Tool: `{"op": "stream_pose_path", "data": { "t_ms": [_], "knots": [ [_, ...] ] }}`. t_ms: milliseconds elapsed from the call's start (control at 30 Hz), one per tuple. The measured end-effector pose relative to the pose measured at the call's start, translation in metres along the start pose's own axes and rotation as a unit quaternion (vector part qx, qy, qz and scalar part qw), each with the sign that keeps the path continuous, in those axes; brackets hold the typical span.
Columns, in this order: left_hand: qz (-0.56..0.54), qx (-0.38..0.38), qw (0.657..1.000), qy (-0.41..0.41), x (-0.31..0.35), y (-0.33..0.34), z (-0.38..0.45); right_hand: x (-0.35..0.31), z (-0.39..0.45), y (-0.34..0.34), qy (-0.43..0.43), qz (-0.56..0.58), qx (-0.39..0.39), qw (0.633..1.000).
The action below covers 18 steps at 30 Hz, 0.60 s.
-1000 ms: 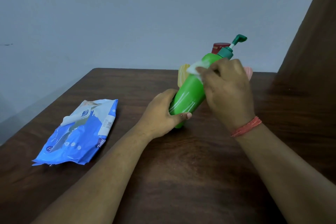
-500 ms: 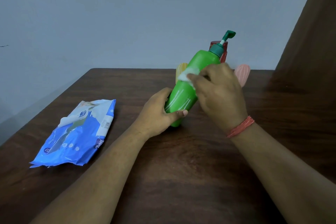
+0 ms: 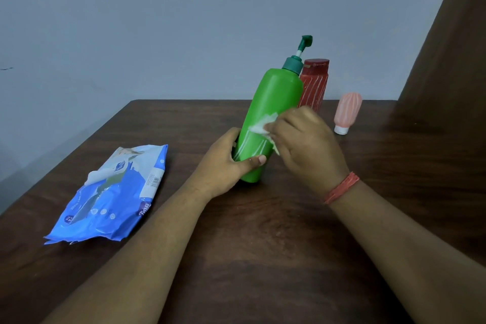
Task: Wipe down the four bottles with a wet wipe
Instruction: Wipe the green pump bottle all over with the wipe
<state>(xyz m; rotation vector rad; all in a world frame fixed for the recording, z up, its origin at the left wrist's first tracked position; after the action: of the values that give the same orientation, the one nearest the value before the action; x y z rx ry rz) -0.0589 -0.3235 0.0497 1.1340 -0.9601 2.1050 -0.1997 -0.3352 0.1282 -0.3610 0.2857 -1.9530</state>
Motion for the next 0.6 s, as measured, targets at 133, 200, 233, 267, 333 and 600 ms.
{"op": "stream_pose_path", "data": {
  "t_ms": [133,200,233,267,333,600],
  "knots": [
    [-0.015,0.002,1.000,-0.012,-0.007,-0.002,0.001,0.004,0.000,0.002,0.014,0.011,-0.011,1.000],
    [-0.011,0.002,1.000,-0.011,-0.007,-0.002,0.002,0.012,0.002,-0.002,0.046,0.022,0.009,0.999],
    [-0.013,0.001,1.000,-0.009,-0.007,-0.001,0.002,0.005,0.000,0.001,0.027,0.031,-0.006,0.999],
    [-0.018,0.001,1.000,-0.009,-0.007,-0.001,0.002,-0.003,-0.002,0.006,0.000,0.036,-0.026,0.999],
    [-0.018,0.002,1.000,-0.011,-0.009,-0.002,0.002,-0.001,-0.001,0.006,0.010,0.038,-0.027,0.999],
    [-0.021,0.002,1.000,-0.014,-0.012,-0.001,0.002,0.008,-0.001,0.005,0.074,0.055,-0.012,0.996]
  ]
}}
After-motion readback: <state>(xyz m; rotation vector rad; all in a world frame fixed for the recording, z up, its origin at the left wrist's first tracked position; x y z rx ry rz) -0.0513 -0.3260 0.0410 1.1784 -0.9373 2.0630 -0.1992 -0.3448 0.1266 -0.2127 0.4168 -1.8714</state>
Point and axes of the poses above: each hand's wrist, its own z-axis towards the middle knuckle, its own y-axis out of the palm, x = y × z, the point moved 10 cm from there along z, towards the middle knuckle, and after that the axes turned 15 degrees about x, right-handed, at the moved point
